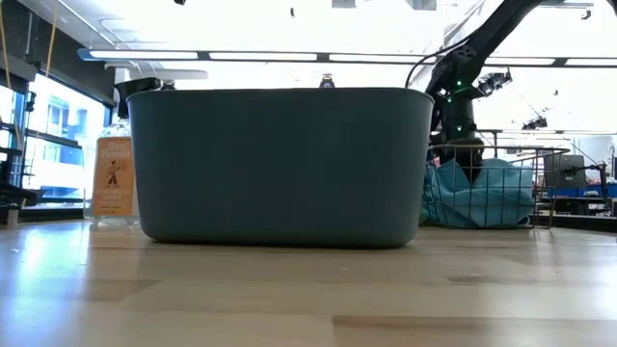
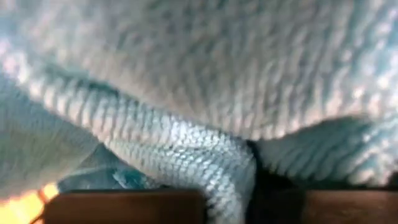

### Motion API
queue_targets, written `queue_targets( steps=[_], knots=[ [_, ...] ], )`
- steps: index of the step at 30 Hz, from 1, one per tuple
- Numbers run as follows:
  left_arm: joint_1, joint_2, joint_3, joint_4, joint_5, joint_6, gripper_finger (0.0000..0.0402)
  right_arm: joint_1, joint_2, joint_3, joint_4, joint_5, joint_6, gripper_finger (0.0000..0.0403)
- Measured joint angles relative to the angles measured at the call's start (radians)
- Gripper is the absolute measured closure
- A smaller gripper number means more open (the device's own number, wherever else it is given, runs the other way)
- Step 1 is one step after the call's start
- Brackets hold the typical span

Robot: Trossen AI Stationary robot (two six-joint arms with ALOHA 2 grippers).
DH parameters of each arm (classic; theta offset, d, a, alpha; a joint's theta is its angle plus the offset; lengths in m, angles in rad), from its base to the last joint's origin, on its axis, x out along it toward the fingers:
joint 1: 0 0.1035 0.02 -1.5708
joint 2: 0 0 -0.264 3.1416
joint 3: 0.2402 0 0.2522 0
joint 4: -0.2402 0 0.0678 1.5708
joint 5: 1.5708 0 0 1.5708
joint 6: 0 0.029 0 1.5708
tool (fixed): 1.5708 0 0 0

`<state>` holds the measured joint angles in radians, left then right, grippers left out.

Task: Sort microfiber towel by color & place in baskets
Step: Put the blue microfiber cloth into the gold wire basket

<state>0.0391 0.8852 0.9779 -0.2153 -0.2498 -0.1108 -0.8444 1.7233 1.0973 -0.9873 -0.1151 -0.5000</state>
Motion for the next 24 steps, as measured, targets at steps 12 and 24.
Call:
queue_targets(
  steps=[12,24],
  knots=[
    [0.0,0.0,0.0,0.0,-0.006,-0.018,0.0174,0.0,-0.111,0.122,-0.19,0.089,0.003,0.0196],
    [0.0,0.0,0.0,0.0,-0.03,0.027,0.0174,0.0,-0.213,0.286,-0.34,0.085,0.072,0.0155]
  ],
)
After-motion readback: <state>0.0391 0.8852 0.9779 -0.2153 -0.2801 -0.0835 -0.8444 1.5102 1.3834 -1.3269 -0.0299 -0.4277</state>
